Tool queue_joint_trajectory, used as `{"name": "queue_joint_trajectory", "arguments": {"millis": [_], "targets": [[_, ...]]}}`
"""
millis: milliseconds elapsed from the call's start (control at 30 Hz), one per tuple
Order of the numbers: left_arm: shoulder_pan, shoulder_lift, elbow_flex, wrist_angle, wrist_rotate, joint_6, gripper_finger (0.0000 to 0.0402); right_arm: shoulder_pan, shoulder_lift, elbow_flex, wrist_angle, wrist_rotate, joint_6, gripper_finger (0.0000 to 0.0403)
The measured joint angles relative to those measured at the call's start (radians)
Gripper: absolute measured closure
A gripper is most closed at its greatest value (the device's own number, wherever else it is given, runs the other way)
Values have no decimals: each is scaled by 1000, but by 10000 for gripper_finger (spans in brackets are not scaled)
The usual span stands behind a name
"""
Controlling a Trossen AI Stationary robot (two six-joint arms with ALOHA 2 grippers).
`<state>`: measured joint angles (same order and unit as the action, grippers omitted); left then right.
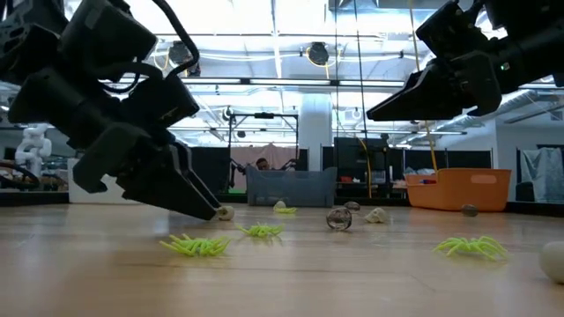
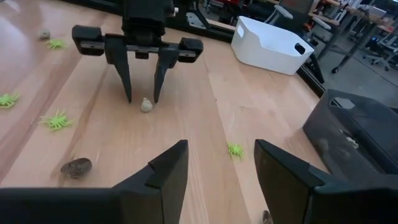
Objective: Sort Halloween decoration
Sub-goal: Put the white toy skull into the black bin
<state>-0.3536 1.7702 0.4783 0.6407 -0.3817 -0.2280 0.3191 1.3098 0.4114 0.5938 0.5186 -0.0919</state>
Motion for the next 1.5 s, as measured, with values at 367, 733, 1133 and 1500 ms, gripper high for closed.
{"name": "queue_joint_trajectory", "arguments": {"millis": [367,733,1133,1500], "targets": [[53,102,0,168,45,-2,228,0,0,0,0,-29,1,234],[72,105,2,143,88,75,230,0,0,0,0,-31,1,234],[71,107,2,135,73,92,353,0,0,0,0,-30,1,234],[66,109,-3,227,35,251,343,0,0,0,0,-30,2,234]]}}
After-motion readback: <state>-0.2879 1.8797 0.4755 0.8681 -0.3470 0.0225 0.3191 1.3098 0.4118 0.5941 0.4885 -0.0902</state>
